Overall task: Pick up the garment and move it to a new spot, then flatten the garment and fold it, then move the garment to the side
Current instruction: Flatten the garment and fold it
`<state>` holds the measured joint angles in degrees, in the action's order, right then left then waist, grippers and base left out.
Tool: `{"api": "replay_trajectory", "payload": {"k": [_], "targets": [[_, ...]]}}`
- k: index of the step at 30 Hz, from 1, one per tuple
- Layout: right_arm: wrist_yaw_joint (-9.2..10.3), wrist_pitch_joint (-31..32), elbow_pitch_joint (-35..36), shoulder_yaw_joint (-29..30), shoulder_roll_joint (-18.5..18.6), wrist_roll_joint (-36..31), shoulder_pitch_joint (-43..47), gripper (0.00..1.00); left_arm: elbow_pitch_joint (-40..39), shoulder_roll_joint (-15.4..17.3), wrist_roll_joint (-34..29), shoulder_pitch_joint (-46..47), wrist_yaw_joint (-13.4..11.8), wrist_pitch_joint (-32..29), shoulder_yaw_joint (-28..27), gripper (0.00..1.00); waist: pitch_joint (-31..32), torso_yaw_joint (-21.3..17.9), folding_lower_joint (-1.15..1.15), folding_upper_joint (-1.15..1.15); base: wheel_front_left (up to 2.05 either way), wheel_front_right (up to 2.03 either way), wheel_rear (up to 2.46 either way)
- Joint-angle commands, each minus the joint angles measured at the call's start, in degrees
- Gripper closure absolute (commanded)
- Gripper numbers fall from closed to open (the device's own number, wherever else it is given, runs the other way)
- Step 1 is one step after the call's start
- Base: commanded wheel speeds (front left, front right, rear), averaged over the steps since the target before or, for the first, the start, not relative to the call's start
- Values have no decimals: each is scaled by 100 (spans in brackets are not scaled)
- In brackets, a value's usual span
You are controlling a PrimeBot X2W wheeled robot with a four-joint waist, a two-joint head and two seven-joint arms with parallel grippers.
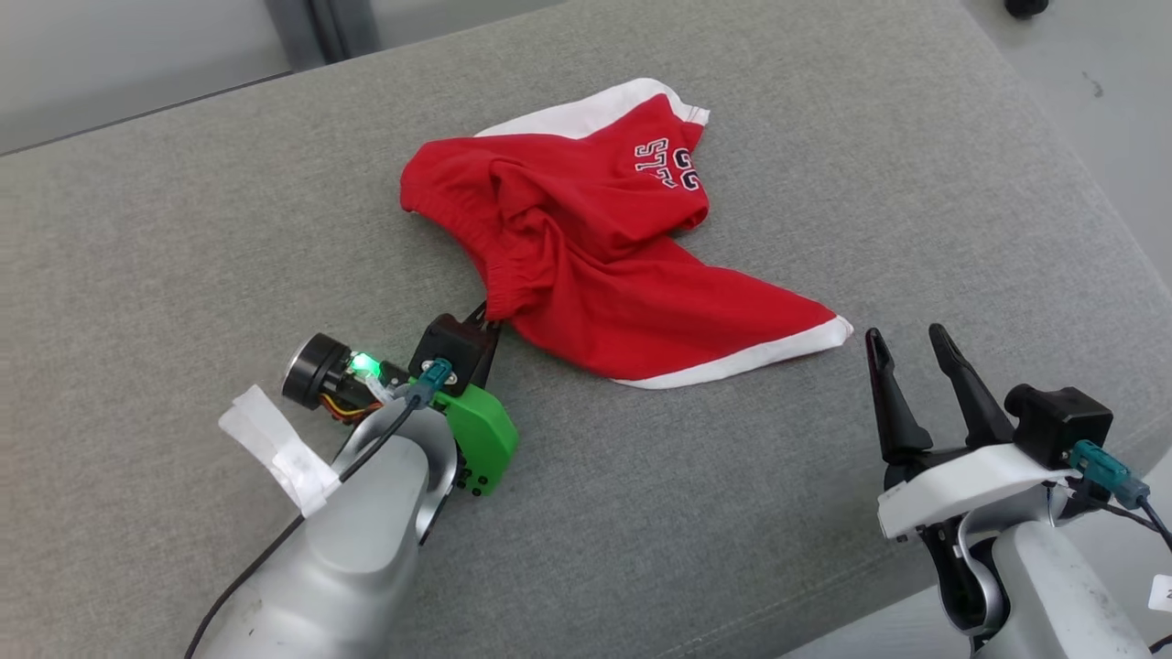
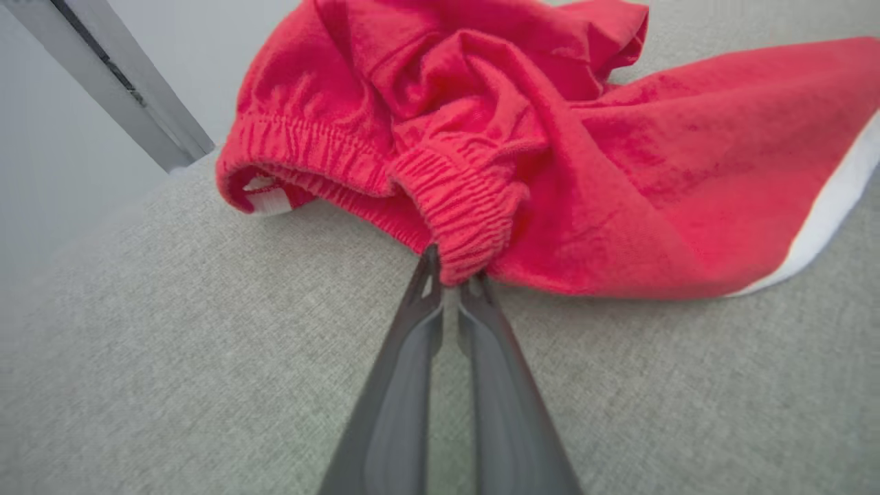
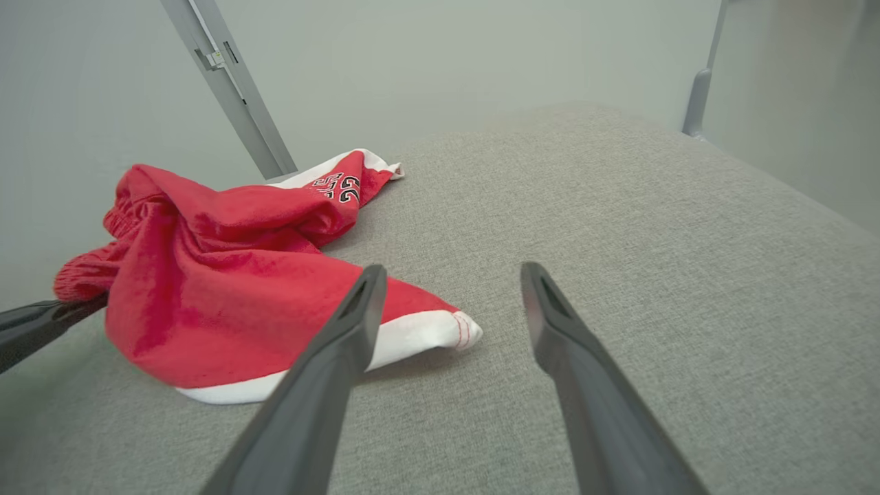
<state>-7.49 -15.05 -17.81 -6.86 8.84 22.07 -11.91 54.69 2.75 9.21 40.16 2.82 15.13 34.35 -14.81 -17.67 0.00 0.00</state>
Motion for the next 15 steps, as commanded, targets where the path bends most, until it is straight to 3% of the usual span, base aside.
{"api": "replay_trajectory", "payload": {"k": [1,15], "targets": [[0,-19,-57,4,16,-29,48,0,-134,31,41,-146,-47,1,-40,100,101,189,0,0,0,0,0],[0,35,-1258,252,-193,-468,-7,0,-1147,82,218,-924,-120,3,-336,100,439,966,0,0,0,0,0]]}}
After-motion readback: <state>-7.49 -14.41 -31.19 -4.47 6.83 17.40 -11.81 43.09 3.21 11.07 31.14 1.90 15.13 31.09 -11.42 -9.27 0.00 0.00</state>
